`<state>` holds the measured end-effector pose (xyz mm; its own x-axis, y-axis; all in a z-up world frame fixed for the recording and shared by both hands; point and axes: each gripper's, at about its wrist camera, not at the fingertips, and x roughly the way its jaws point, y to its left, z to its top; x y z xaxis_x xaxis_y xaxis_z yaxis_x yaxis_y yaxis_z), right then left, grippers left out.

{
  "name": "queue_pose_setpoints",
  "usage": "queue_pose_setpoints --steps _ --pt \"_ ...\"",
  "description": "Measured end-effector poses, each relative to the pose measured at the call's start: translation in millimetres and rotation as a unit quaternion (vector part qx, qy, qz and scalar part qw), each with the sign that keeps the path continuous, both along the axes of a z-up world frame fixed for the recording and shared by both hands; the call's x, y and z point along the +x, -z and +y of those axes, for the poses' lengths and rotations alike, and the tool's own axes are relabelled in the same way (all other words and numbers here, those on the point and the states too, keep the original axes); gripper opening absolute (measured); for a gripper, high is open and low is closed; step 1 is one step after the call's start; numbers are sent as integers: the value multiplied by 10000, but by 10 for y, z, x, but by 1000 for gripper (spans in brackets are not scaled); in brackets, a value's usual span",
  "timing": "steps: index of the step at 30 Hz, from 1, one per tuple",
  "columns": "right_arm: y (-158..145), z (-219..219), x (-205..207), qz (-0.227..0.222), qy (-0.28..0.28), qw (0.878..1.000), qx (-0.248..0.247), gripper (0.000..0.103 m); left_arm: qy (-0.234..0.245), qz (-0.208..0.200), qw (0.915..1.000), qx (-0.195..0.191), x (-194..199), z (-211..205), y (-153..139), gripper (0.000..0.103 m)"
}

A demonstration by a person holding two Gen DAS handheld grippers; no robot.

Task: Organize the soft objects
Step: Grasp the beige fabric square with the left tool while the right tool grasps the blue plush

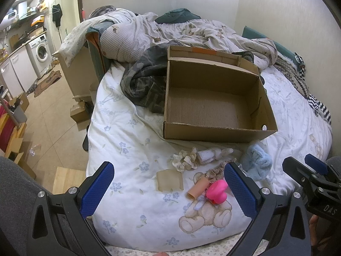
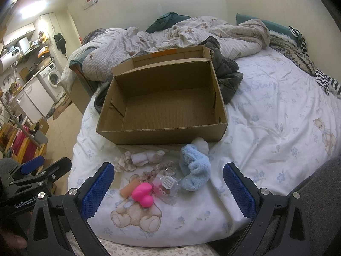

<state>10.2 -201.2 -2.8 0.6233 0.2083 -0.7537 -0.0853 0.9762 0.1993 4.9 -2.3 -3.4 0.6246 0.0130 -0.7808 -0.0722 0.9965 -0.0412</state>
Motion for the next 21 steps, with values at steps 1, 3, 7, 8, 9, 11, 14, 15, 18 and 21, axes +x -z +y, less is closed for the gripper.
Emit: queue_pose_setpoints --steps 1,3,7,8,9,11,14,15,18,21 --pt "-4 2 -1 -13 8 10000 -6 103 -1 32 10000 18 11 -15 -9 103" --pt "-57 -21 18 -27 -27 10000 -14 103 27 58 10000 7 17 -50 -16 103" --pt "-144 -36 101 61 -126 9999 61 103 28 193 9998 7 85 -64 -22 103" --pt "-166 -49 133 91 -140 9998 80 103 16 228 9997 19 113 -62 -30 103" --pt "-183 -63 164 134 -156 9997 110 103 4 278 9996 23 141 -63 -36 103" --pt "-184 -96 262 318 -201 9991 204 103 27 400 9992 -3 215 -48 -35 103" --pt "-156 -137 422 622 -268 9973 294 103 66 526 9986 89 330 -54 -33 103" --pt "-137 -145 482 739 -292 9965 263 103 74 591 9981 128 377 -53 -20 103" --pt "-53 -173 659 1059 -395 9933 246 103 4 896 9959 100 533 32 67 103" --pt "70 -214 821 1353 -419 9896 242 103 -207 1290 9914 31 696 188 222 103"
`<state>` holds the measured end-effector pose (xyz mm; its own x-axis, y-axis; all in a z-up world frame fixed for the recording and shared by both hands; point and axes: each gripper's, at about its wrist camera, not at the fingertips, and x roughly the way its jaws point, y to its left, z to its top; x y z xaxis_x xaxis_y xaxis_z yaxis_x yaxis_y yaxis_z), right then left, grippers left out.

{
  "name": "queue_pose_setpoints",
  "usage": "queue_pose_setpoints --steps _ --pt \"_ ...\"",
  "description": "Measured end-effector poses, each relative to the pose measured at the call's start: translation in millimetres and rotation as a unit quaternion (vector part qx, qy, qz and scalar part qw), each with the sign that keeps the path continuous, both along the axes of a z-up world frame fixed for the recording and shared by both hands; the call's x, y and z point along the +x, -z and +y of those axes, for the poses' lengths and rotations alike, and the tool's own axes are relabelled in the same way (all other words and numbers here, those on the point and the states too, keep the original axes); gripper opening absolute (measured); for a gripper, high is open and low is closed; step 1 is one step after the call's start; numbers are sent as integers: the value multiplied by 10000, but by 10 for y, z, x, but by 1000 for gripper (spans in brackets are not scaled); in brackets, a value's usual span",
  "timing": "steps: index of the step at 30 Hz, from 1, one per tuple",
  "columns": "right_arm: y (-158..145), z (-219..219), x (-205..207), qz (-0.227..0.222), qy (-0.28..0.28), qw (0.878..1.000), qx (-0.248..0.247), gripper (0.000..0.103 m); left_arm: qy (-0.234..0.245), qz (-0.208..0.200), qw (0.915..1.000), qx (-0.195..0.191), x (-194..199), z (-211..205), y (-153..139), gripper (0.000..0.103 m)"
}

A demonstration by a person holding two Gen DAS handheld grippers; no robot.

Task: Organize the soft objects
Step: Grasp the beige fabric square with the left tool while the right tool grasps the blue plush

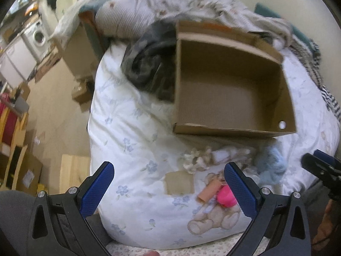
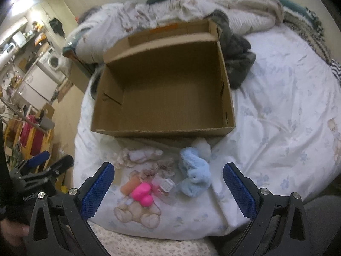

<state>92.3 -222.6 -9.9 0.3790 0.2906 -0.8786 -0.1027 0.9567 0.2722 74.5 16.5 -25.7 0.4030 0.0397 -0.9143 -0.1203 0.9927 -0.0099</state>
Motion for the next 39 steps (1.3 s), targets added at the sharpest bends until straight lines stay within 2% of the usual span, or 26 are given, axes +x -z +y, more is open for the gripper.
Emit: queue_pose_setpoints --steps 6,10,13,20,25,27,29,30,31,32,33,36,37,38,39 --pt "322 -68 202 485 69 9987 159 103 -382 803 9953 -394 172 286 438 99" --pt "559 -88 251 726 76 9970 266 103 -416 1276 9895 -530 206 300 745 91" --pt "702 -135 291 902 130 9951 380 103 -427 1554 9841 -744 234 273 938 80" --pt "795 -379 366 1023 522 9913 635 103 -187 1906 9771 -928 321 107 1236 79" --pt "911 -447 408 1224 614 9883 676 103 -299 2056 9730 -1011 368 97 1404 79" --pt "955 -407 432 1301 490 9884 603 98 -277 2035 9737 -987 383 109 1441 72" --pt "1006 -319 465 1393 307 9886 479 81 -234 2011 9754 -877 398 115 1477 56" --pt "1025 -272 490 1434 235 9885 418 78 -227 1999 9759 -847 437 90 1476 53" --pt "1047 -238 497 1462 183 9884 365 69 -227 1991 9759 -864 498 84 1431 48" --pt "1057 -203 507 1491 146 9882 320 51 -225 1969 9759 -912 507 102 1421 42" --pt "1090 -192 481 1522 106 9879 291 42 -203 1958 9759 -943 546 91 1364 38" --pt "1089 -187 458 1499 73 9882 290 33 -112 1904 9769 -961 558 72 1292 22" --pt "1071 -206 446 1470 69 9886 328 26 -101 1899 9767 -998 532 34 1280 13" --pt "1061 -217 449 1448 67 9887 373 22 -90 1889 9762 -1058 532 40 1261 11" --pt "1048 -234 442 1424 73 9890 403 21 -82 1866 9763 -1094 533 50 1223 10"
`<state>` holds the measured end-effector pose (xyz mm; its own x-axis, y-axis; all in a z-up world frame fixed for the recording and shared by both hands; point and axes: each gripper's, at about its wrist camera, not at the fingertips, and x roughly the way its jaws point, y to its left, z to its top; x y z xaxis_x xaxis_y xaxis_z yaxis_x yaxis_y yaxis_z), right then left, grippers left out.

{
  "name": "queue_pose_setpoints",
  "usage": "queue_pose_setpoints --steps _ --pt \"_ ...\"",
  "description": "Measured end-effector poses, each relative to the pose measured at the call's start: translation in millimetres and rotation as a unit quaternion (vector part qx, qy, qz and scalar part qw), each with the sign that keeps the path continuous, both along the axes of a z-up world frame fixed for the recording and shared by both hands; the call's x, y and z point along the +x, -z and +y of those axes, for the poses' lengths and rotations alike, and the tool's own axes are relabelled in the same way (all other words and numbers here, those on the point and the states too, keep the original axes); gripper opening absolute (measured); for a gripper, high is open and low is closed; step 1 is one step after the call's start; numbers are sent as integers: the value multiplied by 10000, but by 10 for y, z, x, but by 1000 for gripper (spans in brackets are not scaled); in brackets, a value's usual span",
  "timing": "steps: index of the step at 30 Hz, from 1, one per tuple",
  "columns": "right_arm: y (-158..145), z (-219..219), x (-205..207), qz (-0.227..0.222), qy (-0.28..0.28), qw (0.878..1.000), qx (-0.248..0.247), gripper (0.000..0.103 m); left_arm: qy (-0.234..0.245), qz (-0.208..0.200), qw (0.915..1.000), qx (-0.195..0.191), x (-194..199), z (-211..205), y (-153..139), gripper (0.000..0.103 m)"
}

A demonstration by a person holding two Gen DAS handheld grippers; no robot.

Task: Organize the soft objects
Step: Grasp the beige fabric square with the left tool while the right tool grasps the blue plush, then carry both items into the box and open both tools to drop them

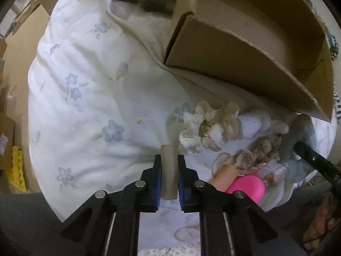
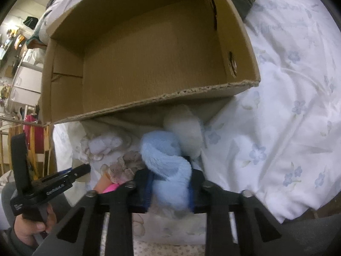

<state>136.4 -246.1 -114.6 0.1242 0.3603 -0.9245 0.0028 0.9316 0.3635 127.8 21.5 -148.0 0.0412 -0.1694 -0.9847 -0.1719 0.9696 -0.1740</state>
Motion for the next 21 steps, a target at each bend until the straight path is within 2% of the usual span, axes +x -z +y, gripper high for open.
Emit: queue_pose_setpoints --steps 6,11,18,19,21 --pt "-168 -127 -91 -209 91 9994 257 19 -39 -258 9996 -66 -128 99 -343 9" --pt "-394 -186 -231 -375 26 9981 494 19 -126 -515 9986 71 -294 181 -581 9" --pt "-732 -217 -289 -690 -144 9952 677 19 -181 -1194 9920 370 -416 241 -1171 9" --pt "-775 -225 -281 -732 -145 9944 747 19 -163 -1264 9911 390 -380 175 -1142 9" --pt "-848 -223 -247 -838 -139 9926 871 19 -119 -1439 9888 390 -345 134 -1277 9"
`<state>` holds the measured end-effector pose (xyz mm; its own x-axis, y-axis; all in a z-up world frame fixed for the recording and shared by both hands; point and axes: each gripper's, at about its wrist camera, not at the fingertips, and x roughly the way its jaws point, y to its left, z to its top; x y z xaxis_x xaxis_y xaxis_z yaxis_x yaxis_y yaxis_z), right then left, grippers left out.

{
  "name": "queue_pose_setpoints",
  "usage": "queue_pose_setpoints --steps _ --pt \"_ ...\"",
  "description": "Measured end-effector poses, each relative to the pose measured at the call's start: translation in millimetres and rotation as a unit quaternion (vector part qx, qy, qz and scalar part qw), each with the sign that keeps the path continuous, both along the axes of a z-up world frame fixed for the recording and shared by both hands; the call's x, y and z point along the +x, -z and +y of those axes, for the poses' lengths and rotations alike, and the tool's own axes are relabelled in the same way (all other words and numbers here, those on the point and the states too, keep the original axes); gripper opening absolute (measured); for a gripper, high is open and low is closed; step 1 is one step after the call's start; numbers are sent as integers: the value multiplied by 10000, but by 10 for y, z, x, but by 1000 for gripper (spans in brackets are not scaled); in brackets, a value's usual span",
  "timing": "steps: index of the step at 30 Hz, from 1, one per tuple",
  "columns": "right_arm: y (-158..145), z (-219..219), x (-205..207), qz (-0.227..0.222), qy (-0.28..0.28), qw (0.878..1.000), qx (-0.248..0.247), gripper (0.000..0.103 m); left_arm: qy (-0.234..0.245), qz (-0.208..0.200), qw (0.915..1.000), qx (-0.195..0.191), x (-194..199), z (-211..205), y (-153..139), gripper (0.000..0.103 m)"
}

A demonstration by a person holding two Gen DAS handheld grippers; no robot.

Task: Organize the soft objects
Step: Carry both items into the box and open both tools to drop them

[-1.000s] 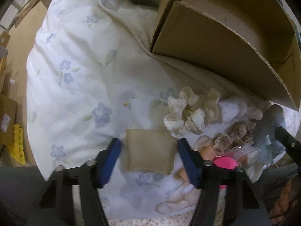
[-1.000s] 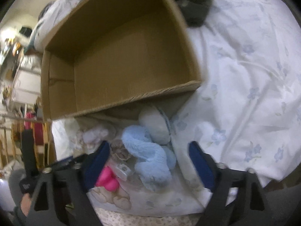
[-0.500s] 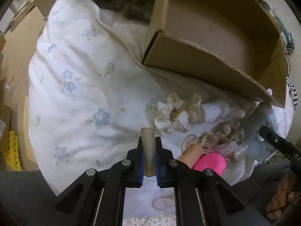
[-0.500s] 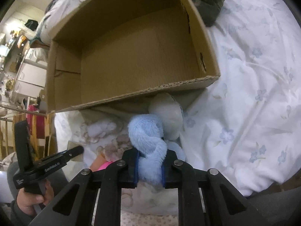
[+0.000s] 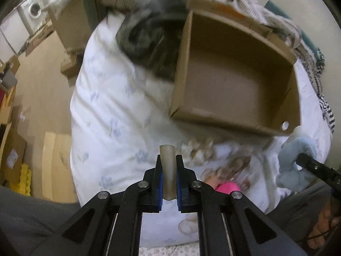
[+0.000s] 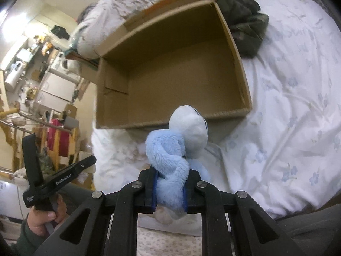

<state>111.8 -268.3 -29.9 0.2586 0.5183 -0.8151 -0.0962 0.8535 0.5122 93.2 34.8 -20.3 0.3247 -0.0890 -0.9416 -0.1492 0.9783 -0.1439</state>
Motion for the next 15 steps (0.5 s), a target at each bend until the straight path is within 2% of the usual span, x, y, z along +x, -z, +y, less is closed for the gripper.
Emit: queue_pose_setpoints --steps 9,15 --pt "-335 41 342 -584 104 9979 273 19 325 -464 9984 64 453 -290 -267 9" --pt "-196 68 645 -731 250 9968 209 19 522 -706 9960 185 815 -457 -199 9"
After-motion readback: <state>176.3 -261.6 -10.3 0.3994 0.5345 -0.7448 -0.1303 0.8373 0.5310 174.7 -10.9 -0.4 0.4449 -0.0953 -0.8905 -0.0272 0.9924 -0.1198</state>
